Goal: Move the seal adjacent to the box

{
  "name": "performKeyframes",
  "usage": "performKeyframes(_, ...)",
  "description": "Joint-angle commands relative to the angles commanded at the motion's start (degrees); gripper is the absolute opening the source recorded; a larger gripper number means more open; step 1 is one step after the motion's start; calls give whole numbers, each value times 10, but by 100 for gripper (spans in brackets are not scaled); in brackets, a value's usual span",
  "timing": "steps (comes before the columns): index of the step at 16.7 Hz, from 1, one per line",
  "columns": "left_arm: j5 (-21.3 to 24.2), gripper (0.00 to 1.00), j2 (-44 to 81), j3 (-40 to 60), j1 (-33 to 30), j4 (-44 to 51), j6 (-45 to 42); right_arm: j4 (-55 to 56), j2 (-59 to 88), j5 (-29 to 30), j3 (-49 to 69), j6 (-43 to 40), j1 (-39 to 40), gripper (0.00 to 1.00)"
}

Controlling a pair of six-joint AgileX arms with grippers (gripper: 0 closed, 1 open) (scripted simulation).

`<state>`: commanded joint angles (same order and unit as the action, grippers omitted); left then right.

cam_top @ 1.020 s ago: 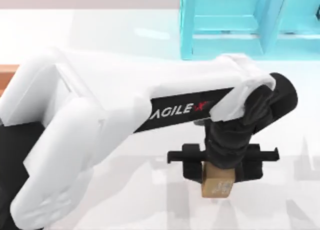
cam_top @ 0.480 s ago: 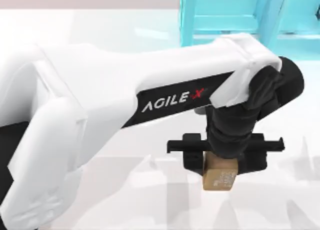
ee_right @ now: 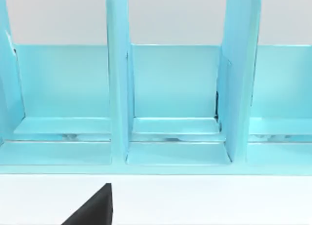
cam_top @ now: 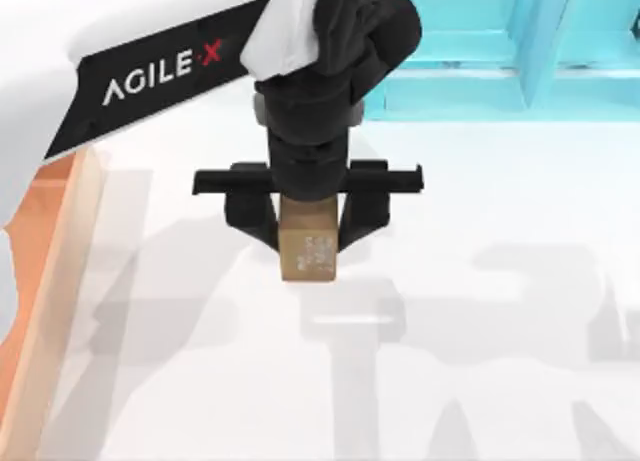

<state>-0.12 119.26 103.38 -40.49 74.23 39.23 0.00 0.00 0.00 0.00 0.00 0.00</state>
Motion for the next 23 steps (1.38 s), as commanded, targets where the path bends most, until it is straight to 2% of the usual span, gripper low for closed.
performKeyframes(6,1,0,-98,-49,192,49,-194,0,0,0,0,0,0,100)
performKeyframes(9,2,0,-128,-65,246,62,-247,0,0,0,0,0,0,100)
performKeyframes(16,1,0,-131,-75,251,52,-255,0,0,0,0,0,0,100)
performKeyframes(23,2,0,-128,-199,254,-76,-256,0,0,0,0,0,0,100)
